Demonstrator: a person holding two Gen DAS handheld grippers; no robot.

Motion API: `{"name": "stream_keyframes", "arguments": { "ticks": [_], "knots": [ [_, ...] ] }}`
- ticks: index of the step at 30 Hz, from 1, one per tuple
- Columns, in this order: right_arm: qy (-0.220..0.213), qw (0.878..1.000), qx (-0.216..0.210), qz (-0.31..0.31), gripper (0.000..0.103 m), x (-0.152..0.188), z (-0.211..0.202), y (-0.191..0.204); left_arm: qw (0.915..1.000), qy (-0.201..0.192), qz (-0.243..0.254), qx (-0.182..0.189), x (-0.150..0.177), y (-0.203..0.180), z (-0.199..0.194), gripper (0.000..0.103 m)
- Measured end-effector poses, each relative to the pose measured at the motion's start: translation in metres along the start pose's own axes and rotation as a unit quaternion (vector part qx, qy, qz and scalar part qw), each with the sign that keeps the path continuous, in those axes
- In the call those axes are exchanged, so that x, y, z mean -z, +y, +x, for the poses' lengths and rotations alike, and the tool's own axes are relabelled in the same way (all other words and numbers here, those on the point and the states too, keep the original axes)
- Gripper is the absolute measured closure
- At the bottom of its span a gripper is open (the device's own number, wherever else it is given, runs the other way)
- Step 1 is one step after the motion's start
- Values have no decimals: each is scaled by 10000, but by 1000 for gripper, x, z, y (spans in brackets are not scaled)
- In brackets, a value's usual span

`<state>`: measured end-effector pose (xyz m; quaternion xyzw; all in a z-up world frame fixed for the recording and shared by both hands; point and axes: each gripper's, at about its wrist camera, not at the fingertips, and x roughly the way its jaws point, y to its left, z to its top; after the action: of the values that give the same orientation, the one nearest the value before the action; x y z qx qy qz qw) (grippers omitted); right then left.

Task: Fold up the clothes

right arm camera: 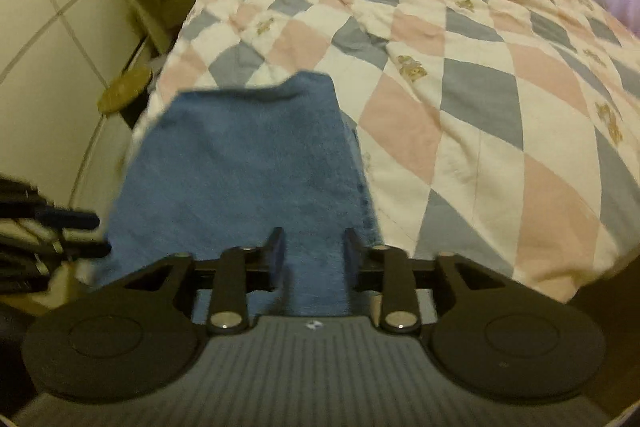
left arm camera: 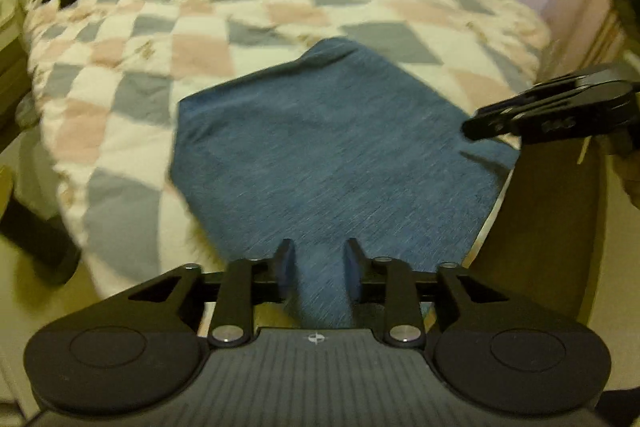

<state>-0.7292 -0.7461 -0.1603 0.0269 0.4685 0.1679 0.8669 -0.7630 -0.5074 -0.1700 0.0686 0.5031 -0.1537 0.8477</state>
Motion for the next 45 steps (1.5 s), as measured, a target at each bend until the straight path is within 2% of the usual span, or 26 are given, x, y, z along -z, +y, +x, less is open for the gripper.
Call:
{"name": "stream_keyframes", "arguments": {
  "ticks": [5,8,11,16,20,24,26,29,31,33,38,42,45],
  "knots": [
    [43,9985,-61,546,54,-4,-17,16,9977,462,-256,-417,-20,7,-20,43],
    [-22,9973,63,727,42,-5,-27,27,9967,474,-128,-646,-35,8,-30,37],
    [-149,9956,190,908,39,-6,-35,37,9966,301,145,-751,-47,11,-39,25],
    [-292,9892,568,1322,36,-5,-43,62,9972,163,521,-504,-67,31,-44,23],
    [-432,9766,1069,1814,36,-4,-40,92,9944,136,1029,-175,-80,56,-38,22],
    [-656,9485,1745,2561,28,5,-35,137,9859,111,1655,221,-90,87,-31,17],
    [-752,9259,2129,3029,21,12,-32,166,9769,24,2109,349,-92,101,-31,10],
    [-876,8957,2398,3640,13,23,-28,205,9614,-180,2710,434,-92,118,-32,3],
    [-946,8810,2575,3856,7,29,-26,228,9550,-210,2902,573,-92,127,-34,2],
    [-942,8641,2828,4056,4,34,-26,251,9523,-189,2951,758,-91,132,-37,2],
    [-1118,8321,3060,4488,1,47,-28,292,9428,-92,3112,1195,-85,140,-45,2],
    [-1208,8175,3235,4609,1,50,-27,320,9321,-271,3425,1149,-72,144,-54,0],
    [-1326,8085,3367,4642,1,50,-27,341,9242,-377,3588,1253,-62,153,-62,0]
  ]
}}
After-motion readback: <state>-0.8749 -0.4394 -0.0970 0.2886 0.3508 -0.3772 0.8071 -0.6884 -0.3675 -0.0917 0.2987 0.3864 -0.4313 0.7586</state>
